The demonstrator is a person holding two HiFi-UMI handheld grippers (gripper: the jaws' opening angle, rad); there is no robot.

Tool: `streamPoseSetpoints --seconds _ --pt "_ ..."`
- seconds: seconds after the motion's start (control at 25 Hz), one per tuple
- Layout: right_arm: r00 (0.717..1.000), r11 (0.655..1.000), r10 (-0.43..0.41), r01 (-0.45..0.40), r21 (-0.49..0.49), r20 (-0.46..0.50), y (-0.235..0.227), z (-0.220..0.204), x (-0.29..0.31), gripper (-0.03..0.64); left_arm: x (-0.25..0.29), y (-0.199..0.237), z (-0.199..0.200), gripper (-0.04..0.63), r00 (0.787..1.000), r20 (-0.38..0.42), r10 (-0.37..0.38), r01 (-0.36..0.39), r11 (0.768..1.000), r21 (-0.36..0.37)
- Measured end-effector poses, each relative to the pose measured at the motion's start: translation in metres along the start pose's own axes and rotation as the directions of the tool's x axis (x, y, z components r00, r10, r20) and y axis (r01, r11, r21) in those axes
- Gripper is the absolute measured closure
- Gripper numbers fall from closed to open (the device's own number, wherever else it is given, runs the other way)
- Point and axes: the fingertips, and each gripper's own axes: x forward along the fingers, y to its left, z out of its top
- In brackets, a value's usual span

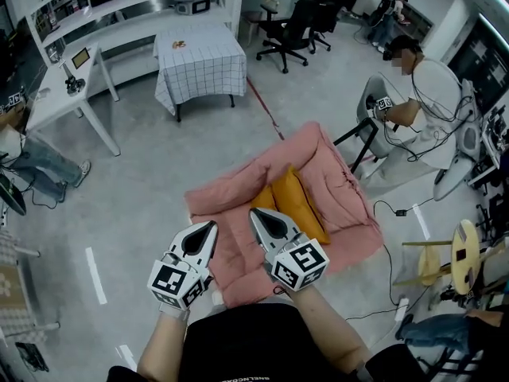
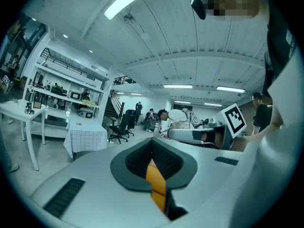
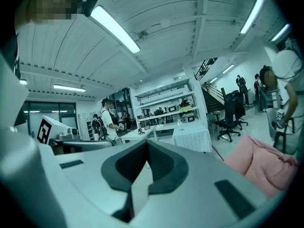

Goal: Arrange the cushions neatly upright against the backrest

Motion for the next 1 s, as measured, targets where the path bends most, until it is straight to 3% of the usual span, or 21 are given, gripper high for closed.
streamPoseSetpoints --seconds 0.44,0.6,1.0 --pt "0.994 0.994 0.08 -0.075 -0.082 0.068 -0.009 0.043 -0.002 0.607 0.021 -0.004 0.03 0.583 0.997 0.06 0.053 -0.055 0.998 0.038" --pt "0.994 0.99 0.086 -0.078 -0.122 0.064 -0.013 0.048 -0.003 0.609 0.024 -0.005 0.037 0.583 0.995 0.078 0.065 -0.069 0.997 0.047" --pt "0.994 0.992 0.072 -0.063 -0.111 0.083 -0.023 0.054 -0.014 0.609 0.031 -0.018 0.037 0.583 0.995 0.065 0.074 -0.08 0.993 0.086"
